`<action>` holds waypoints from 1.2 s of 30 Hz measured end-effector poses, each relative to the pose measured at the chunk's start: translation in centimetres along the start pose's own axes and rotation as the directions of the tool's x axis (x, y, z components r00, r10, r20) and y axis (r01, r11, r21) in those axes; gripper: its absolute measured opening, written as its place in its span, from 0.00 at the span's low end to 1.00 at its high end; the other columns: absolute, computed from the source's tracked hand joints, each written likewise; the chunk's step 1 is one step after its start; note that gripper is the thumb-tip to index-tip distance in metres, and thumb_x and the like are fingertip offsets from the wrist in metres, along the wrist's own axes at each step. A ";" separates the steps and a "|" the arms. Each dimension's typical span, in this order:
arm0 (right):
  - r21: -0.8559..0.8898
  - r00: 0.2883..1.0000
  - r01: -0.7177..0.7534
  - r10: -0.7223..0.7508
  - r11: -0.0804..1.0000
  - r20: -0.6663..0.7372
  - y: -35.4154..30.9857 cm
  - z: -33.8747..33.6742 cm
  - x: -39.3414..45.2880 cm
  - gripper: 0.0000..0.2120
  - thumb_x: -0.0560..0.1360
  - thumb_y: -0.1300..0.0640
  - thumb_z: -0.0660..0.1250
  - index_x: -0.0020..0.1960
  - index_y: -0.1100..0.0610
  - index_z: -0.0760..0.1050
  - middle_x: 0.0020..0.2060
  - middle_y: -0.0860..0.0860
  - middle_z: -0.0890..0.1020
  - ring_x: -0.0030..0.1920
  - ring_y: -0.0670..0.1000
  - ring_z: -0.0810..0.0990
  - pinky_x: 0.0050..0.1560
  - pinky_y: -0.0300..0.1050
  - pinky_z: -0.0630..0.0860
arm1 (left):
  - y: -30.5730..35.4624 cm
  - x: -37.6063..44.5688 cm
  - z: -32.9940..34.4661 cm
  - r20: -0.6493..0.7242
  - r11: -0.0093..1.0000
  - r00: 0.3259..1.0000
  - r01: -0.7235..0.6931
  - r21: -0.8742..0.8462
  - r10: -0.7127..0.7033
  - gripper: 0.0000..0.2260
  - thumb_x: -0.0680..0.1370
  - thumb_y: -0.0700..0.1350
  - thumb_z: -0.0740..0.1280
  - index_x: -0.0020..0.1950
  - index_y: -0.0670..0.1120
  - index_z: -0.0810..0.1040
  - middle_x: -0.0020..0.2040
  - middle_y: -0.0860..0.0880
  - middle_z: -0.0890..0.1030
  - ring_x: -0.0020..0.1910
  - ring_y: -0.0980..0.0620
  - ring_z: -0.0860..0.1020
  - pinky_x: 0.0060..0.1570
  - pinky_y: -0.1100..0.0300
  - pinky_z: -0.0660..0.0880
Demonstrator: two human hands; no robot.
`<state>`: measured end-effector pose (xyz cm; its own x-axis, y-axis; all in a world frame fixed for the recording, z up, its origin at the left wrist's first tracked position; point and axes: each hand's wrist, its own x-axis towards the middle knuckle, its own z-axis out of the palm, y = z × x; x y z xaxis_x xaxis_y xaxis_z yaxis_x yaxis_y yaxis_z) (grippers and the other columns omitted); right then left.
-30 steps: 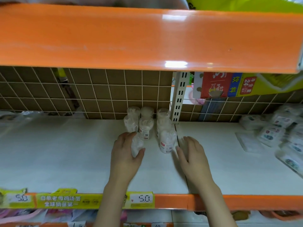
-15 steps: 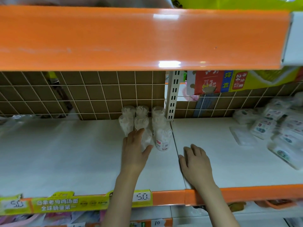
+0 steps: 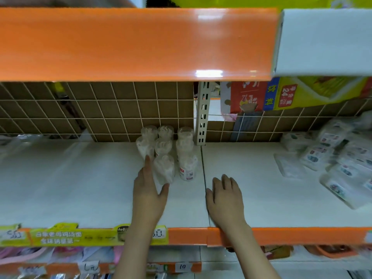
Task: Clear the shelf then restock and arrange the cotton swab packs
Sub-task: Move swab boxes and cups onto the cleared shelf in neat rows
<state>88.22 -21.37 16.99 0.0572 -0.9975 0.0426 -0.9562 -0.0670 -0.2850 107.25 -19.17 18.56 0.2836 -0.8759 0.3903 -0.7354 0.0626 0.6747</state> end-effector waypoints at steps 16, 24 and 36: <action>0.163 0.974 0.223 -0.227 0.961 0.005 17.5 -7.4 -4.1 0.23 0.80 0.49 0.56 0.72 0.57 0.63 0.73 0.54 0.62 0.73 0.53 0.58 0.72 0.44 0.54 | 15.5 -7.9 10.9 -0.117 0.980 0.993 0.026 0.197 -0.003 0.13 0.71 0.45 0.65 0.53 0.43 0.80 0.51 0.44 0.80 0.53 0.40 0.76 0.51 0.49 0.70; 0.179 0.979 0.201 -0.203 0.963 -0.007 21.9 -9.1 -5.0 0.22 0.80 0.49 0.55 0.72 0.55 0.64 0.71 0.52 0.66 0.71 0.51 0.61 0.70 0.42 0.58 | 19.3 -9.1 14.0 0.069 0.978 0.996 -0.066 0.197 0.053 0.08 0.74 0.44 0.66 0.50 0.44 0.81 0.51 0.47 0.79 0.50 0.44 0.77 0.47 0.55 0.65; 0.222 0.977 0.150 -0.110 0.963 -0.183 22.8 -11.6 -3.0 0.24 0.75 0.48 0.54 0.66 0.58 0.72 0.64 0.55 0.75 0.64 0.55 0.72 0.64 0.45 0.66 | 20.1 -5.5 15.1 0.106 0.980 0.988 -0.128 0.153 0.113 0.12 0.72 0.47 0.64 0.49 0.43 0.81 0.47 0.46 0.81 0.43 0.42 0.79 0.43 0.51 0.74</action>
<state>62.96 -19.60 21.44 0.1089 -0.9626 0.2482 -0.8486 -0.2200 -0.4811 81.62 -20.30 20.48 0.1323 -0.9090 0.3954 -0.8511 0.1004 0.5154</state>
